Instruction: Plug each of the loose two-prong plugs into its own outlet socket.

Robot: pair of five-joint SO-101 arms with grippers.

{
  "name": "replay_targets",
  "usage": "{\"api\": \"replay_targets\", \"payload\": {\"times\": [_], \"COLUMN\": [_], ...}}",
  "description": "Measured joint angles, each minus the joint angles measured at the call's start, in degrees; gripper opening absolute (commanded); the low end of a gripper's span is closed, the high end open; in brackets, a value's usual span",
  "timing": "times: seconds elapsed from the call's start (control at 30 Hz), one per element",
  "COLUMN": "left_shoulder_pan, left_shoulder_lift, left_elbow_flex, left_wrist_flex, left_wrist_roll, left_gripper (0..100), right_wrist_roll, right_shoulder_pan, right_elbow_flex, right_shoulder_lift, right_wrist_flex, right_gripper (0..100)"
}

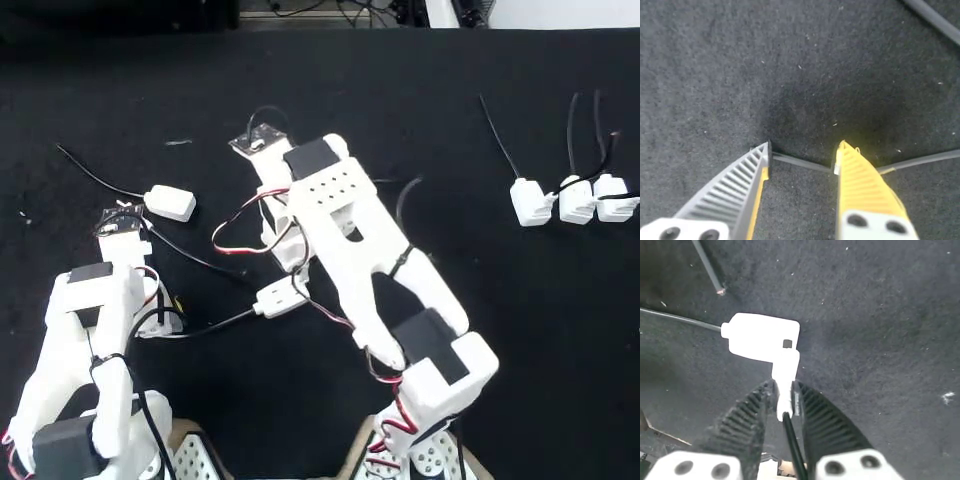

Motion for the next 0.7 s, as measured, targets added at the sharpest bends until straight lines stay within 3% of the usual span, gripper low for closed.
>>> {"api": "replay_targets", "payload": {"times": [0.7], "left_shoulder_pan": [0.0], "left_shoulder_lift": [0.0], "left_elbow_flex": [0.0], "left_wrist_flex": [0.0], "left_wrist_roll": [0.0], "left_gripper": [22], "right_wrist_roll": [0.0], "right_shoulder_pan": [-0.2], "right_elbow_flex": [0.4], "right_shoulder_lift": [3.7], "right_wrist_flex": [0.0], "right_gripper": [1.1]}}
